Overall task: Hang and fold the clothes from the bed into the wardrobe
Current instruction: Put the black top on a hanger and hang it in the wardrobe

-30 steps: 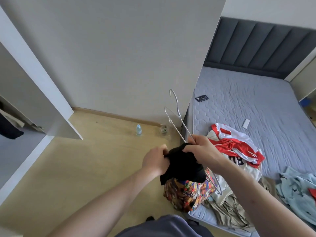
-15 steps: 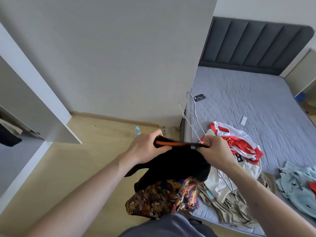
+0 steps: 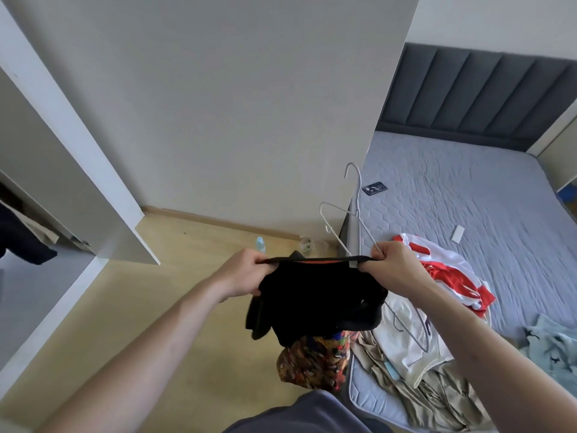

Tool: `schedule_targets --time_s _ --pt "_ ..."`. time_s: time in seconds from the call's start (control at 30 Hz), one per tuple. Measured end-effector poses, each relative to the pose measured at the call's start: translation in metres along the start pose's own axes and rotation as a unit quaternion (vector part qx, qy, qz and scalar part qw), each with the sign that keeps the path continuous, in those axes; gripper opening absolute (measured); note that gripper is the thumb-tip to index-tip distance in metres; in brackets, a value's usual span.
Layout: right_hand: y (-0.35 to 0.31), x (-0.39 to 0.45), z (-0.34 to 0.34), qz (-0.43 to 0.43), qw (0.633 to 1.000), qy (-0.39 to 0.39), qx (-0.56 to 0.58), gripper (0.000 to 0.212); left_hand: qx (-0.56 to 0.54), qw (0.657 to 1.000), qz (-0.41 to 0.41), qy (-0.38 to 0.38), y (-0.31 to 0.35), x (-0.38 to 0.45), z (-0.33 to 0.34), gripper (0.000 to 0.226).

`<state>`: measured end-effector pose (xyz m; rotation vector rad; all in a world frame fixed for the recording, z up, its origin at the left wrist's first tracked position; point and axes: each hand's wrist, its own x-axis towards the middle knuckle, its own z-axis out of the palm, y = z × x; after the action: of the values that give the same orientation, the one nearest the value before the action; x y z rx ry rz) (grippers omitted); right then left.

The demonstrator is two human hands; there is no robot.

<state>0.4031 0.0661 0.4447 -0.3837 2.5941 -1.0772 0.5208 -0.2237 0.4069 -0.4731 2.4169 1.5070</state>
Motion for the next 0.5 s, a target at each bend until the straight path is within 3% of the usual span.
schedule_targets --time_s 0.07,0.27,0.5 --pt "-0.002 0.003 -0.003 -0.008 1.0 -0.007 -0.009 0.048 -0.085 0.996 -0.008 -0.01 0.011 -0.002 0.003 0.028" --pt "0.0 0.001 -0.014 -0.044 0.997 0.045 -0.052 0.071 -0.124 0.991 0.005 0.054 0.03 0.002 0.009 0.033" --pt "0.003 -0.024 -0.028 -0.106 0.994 -0.017 -0.018 0.055 -0.087 0.987 0.046 0.124 0.024 0.005 -0.005 0.037"
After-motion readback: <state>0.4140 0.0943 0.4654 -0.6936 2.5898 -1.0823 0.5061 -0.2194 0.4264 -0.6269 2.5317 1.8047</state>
